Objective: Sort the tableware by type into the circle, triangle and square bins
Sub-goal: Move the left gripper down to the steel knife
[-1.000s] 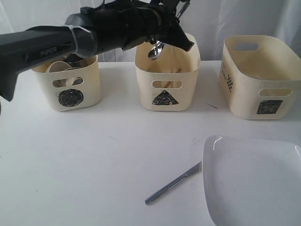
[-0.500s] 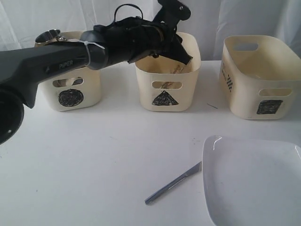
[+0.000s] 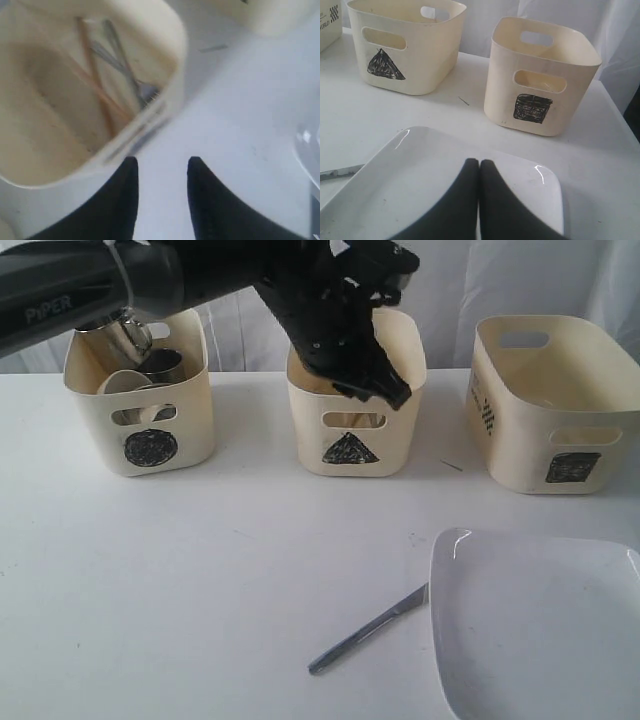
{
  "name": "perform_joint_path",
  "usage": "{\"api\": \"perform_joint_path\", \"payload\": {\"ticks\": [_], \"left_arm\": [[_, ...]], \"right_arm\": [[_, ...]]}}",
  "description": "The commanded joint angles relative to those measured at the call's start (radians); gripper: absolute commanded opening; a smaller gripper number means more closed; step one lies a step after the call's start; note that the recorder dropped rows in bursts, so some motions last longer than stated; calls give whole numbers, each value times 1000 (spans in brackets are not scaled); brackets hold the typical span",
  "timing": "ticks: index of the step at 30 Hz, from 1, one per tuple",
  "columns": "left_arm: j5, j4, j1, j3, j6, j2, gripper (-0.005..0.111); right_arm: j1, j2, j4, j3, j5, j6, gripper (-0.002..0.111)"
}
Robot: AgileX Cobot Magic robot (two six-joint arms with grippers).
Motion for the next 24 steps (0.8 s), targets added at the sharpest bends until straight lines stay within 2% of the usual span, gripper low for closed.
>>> {"api": "perform_joint_path", "payload": {"ticks": [1,7,11,14,16,24], "left_arm": [[160,-80,-26,86,74,-60,38],[191,-158,-54,284,101,-93,39],[169,-204,-103,380,167,-94,47],[133,-205,-131,416,181,-94,57],[116,-207,-141,431,181,-94,60],[88,-243,-145,457,177,-91,61]], "right_arm": [[3,-6,-3,7,-9,1,0],[3,-6,-3,7,-9,1,0],[3,-6,-3,7,-9,1,0],[3,-6,-3,7,-9,1,0],[3,-6,-3,7,-9,1,0],[3,-6,-3,7,-9,1,0]]}}
